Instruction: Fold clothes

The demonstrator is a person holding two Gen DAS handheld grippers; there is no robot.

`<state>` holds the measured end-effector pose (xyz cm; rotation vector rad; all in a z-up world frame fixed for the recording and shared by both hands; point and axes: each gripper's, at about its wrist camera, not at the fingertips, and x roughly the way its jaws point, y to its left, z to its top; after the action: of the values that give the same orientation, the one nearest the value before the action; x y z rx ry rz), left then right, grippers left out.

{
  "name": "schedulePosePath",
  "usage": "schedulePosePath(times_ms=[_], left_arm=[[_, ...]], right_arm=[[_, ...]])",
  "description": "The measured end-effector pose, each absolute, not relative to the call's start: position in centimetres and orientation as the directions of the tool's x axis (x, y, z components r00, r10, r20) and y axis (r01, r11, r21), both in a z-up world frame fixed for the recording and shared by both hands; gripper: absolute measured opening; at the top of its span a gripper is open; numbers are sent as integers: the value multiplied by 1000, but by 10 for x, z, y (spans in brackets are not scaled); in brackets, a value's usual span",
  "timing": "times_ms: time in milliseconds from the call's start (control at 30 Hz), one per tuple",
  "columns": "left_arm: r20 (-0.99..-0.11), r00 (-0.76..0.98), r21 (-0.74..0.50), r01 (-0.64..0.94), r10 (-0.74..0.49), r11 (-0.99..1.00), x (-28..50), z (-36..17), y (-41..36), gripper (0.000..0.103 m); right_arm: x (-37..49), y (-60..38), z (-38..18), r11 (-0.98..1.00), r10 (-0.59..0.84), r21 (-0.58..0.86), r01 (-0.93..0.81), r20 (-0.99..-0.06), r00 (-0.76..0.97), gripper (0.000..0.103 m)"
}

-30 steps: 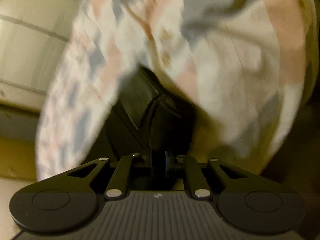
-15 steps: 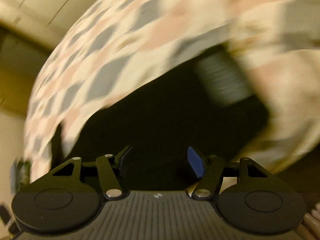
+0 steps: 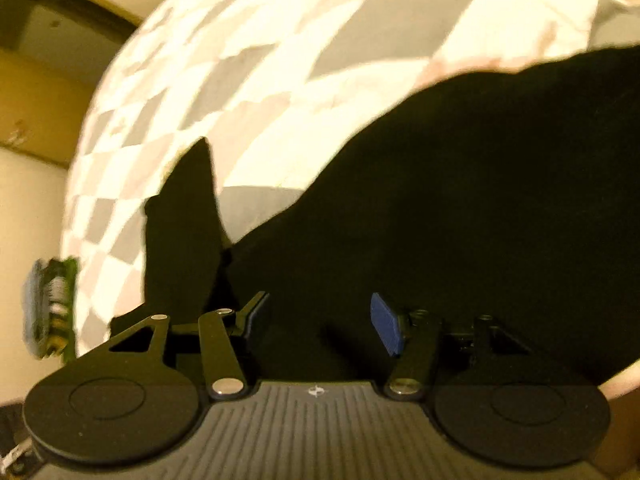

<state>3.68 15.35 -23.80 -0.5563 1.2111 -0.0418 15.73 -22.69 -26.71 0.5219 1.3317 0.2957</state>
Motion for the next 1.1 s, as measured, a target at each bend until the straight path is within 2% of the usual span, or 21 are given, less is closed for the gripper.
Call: schedulePosePath(times_ms=[133,200,233,267,300,333,367,467,567,667,733,800,967,1067,1100], left_arm=[[-854,407,-511,-537,-324,672,3,-261,225,57],[-846,427,-533,-650,-320,541,-14,-272,261,57],[-842,437,-539,-700,-317,469,-23,-278,279,53],[-845,439,-534,-730,-306,427,-28,-283,291,47],[-856,431,-517,-733,-286,443,-26,-284,292,24],[-866,424,-500,-728,-265,469,-24,-283,291,10],[-870,430,-491,-713,-241,500,-23,-278,289,3],[-851,498,-479,-602,-169,639,-21,-249,280,3],[-904,418,-335,-557,-91,760,-19,-258,272,11],[-928,362,-314,-637,-87,704,-18,-272,276,13],[-937,345,-280,-660,-50,698,-16,-257,278,24],[-946,325,-236,-682,-3,692,-17,-243,279,29],[-947,314,-199,-736,67,647,-15,-217,287,26],[-934,354,-246,-730,46,638,5,-212,280,30],[-931,363,-259,-724,33,640,12,-214,277,30]], right_arm=[[141,-199,-274,845,479,513,151,-852,211,60],[138,-188,-275,848,480,509,148,-855,195,61],[136,-182,-275,849,480,508,147,-857,187,61],[135,-177,-275,850,480,506,144,-859,179,61],[137,-175,-274,853,481,504,135,-860,172,61],[139,-172,-273,855,482,503,126,-861,164,61],[142,-169,-271,858,482,501,116,-862,157,61],[147,-163,-267,861,488,501,87,-862,140,61],[158,-162,-271,848,515,525,67,-848,126,61],[177,-155,-268,830,551,557,20,-826,119,61],[190,-153,-261,808,587,589,-21,-801,119,62],[207,-150,-264,779,624,626,-32,-771,124,63],[247,-127,-286,737,674,674,-35,-732,95,68],[264,-109,-308,739,672,674,1,-737,70,70],[268,-104,-316,736,675,677,23,-736,59,74]])
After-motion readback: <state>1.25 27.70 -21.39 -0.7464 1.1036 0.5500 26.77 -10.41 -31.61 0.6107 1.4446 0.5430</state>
